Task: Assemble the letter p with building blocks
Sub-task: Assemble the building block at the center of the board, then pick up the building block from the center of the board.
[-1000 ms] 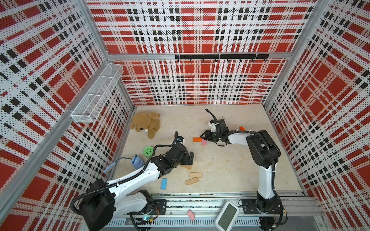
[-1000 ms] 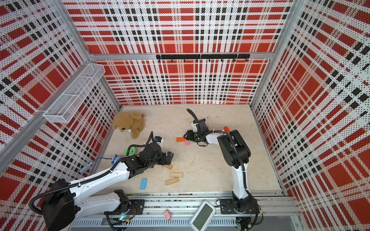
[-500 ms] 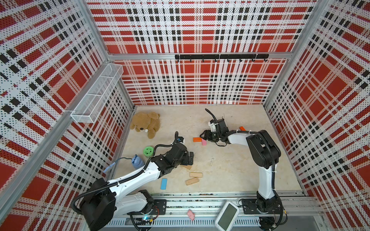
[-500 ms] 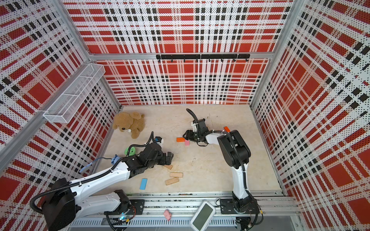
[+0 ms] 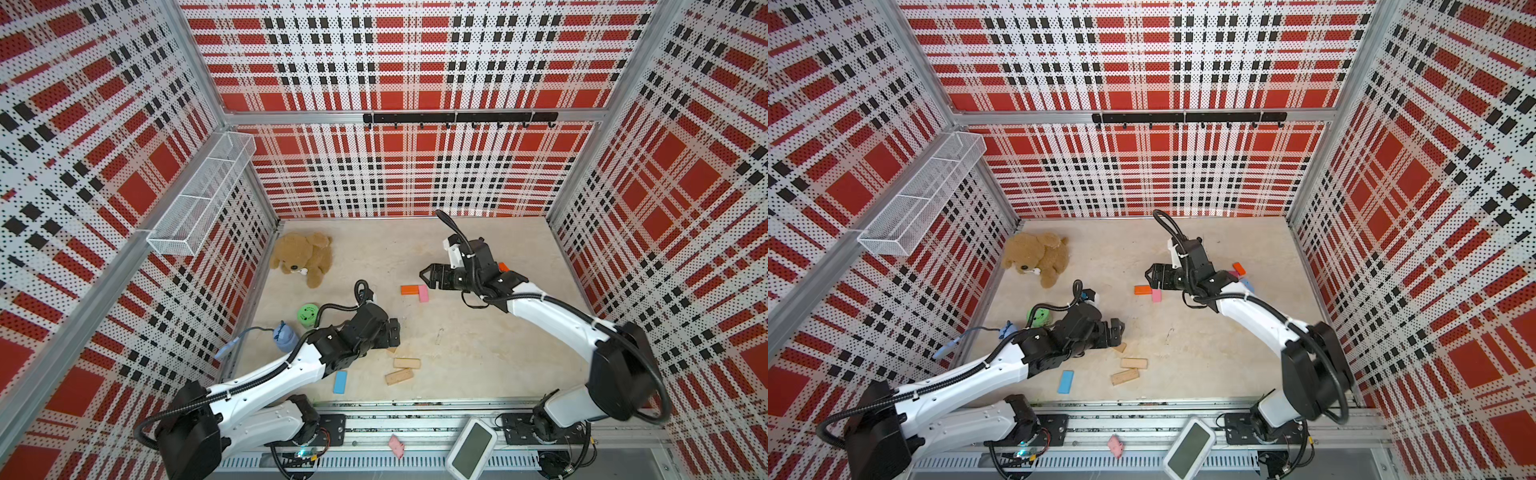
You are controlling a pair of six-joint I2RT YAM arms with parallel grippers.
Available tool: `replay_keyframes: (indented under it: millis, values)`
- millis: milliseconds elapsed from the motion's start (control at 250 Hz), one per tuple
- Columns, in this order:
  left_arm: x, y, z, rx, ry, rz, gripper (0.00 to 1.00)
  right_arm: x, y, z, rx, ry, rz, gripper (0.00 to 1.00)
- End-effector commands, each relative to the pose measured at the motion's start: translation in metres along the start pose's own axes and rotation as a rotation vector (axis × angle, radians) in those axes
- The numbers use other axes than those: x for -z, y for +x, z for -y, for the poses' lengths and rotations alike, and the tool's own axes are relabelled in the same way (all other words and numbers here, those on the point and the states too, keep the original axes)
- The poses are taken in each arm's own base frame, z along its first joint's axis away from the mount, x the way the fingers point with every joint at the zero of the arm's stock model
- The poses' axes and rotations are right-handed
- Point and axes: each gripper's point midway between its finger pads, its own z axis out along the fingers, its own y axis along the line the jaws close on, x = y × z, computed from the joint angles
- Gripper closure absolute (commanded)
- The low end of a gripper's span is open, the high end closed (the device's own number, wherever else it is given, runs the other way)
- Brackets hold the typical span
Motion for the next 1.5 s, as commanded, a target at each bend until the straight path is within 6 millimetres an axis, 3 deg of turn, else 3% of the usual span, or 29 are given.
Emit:
replay_keyframes:
  millis: [0,112,488,900,992,1196,1348,1497]
  values:
    - [-0.009,0.018,-0.011,0.094,-0.059,-0.002,0.01,0.020,0.027,0.020,0.012,0.096,-0.037,0.07]
    - [-0.022,0.028,-0.015,0.107,-0.098,0.000,0.01,0.037,0.039,0.025,0.007,0.093,-0.013,0.04]
    - [-0.074,0.043,-0.017,0.136,-0.174,-0.058,0.01,0.068,0.034,0.009,0.018,0.022,0.067,0.00]
    - [-0.109,0.030,-0.007,0.098,-0.212,-0.069,0.02,0.072,0.031,0.010,0.030,0.030,0.083,0.00]
    - [-0.106,0.021,-0.014,0.003,-0.285,-0.049,0.07,0.073,0.030,0.011,0.032,0.035,0.088,0.00]
    - [-0.069,0.018,-0.031,-0.112,-0.386,0.060,0.14,0.072,0.031,0.009,0.035,0.027,0.083,0.00]
    - [-0.058,0.032,-0.025,-0.098,-0.318,0.089,0.29,0.067,0.033,0.005,0.045,0.027,0.067,0.00]
    - [-0.060,0.040,-0.014,-0.106,-0.306,0.100,0.33,0.066,0.035,0.004,0.063,0.043,0.064,0.00]
